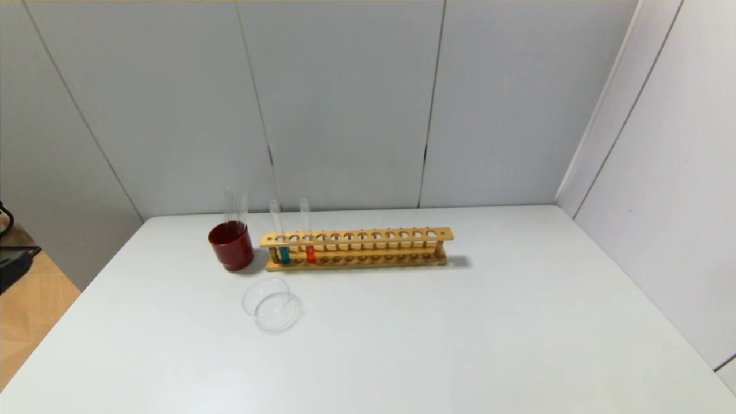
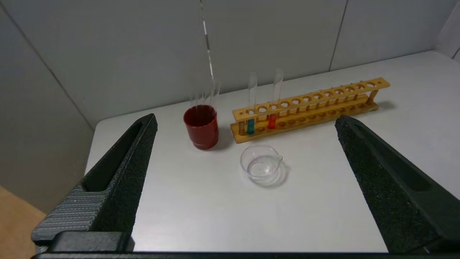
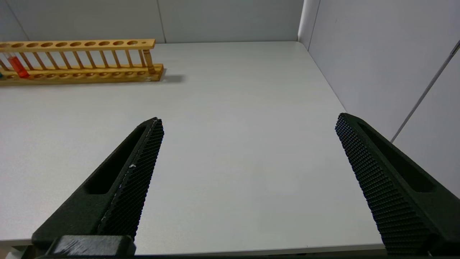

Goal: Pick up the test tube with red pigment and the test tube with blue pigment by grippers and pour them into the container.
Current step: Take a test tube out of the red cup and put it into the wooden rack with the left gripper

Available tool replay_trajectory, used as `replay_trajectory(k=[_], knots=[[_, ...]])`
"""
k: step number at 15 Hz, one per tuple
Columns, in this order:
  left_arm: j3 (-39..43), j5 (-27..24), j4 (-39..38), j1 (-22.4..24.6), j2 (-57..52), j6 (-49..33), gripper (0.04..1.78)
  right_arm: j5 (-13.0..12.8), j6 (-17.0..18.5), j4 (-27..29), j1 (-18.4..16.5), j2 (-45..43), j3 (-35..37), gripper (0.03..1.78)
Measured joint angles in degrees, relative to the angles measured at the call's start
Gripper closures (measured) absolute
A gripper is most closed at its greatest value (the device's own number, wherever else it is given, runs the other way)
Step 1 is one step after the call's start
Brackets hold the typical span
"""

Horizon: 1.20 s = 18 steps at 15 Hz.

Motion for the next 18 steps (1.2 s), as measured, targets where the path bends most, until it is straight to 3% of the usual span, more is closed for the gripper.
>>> replay_trajectory(k=[4, 10, 18], knots=[[-3.13, -6.53, -7.40, 0.05, 12.79, -0.72, 0.07, -0.02, 0.00, 0.00, 0.00, 0.00, 0.00, 0.06], [-0.99, -21.81, -19.44, 0.07, 28.59, -1.35, 0.07, 0.00, 0.00, 0.00, 0.00, 0.00, 0.00, 0.06], [3.32, -27.03, -42.44, 0.10, 49.49, -1.10, 0.07, 0.00, 0.00, 0.00, 0.00, 0.00, 0.00, 0.06]])
